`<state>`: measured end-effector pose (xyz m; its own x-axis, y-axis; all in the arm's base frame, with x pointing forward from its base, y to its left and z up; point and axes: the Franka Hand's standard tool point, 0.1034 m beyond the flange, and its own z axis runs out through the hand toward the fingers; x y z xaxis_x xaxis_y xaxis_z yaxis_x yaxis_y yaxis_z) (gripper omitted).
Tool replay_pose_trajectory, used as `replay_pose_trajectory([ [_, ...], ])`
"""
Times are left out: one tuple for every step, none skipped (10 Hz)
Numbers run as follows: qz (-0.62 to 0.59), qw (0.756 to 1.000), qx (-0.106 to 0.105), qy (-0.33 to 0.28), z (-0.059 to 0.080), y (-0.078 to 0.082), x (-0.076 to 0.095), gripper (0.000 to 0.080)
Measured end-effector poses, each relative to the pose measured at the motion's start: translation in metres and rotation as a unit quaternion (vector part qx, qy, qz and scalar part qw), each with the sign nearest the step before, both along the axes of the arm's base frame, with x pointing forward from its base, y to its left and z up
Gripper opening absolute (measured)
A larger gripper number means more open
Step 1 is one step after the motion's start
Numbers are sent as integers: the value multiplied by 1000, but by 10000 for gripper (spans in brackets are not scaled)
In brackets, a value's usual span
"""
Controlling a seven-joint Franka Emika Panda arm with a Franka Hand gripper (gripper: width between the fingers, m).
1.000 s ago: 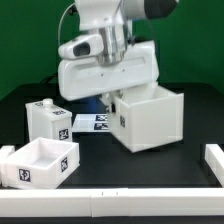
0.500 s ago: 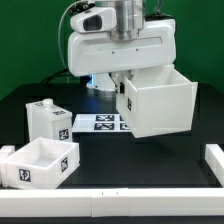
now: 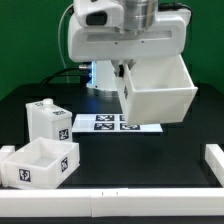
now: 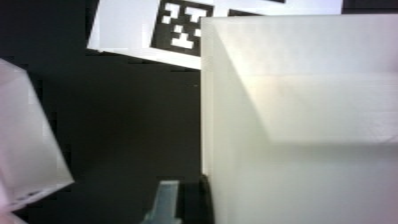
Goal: Assemble drawer
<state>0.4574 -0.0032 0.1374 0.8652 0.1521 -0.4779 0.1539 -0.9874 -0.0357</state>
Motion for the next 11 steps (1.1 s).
replay_pose_trajectory([
  [1,999,-1,41,-1,1,-7,31],
  [3,997,-1,80,-4,3,-7,31],
  [4,994,-1,107,-6,5,-7,31],
  [-2,987,-8,163,-4,5,-8,31],
  [-16,976,-19,216,-2,3,9,31],
  [-49,971,-45,230,-8,2,28,31],
  [-63,967,-57,241,-10,-3,35,31],
  [-52,968,-43,241,-11,-11,36,31],
  [-52,968,-43,240,-11,-11,36,31],
  [-50,968,-43,240,-12,-10,36,31],
  [-49,969,-42,240,-12,-9,36,31],
])
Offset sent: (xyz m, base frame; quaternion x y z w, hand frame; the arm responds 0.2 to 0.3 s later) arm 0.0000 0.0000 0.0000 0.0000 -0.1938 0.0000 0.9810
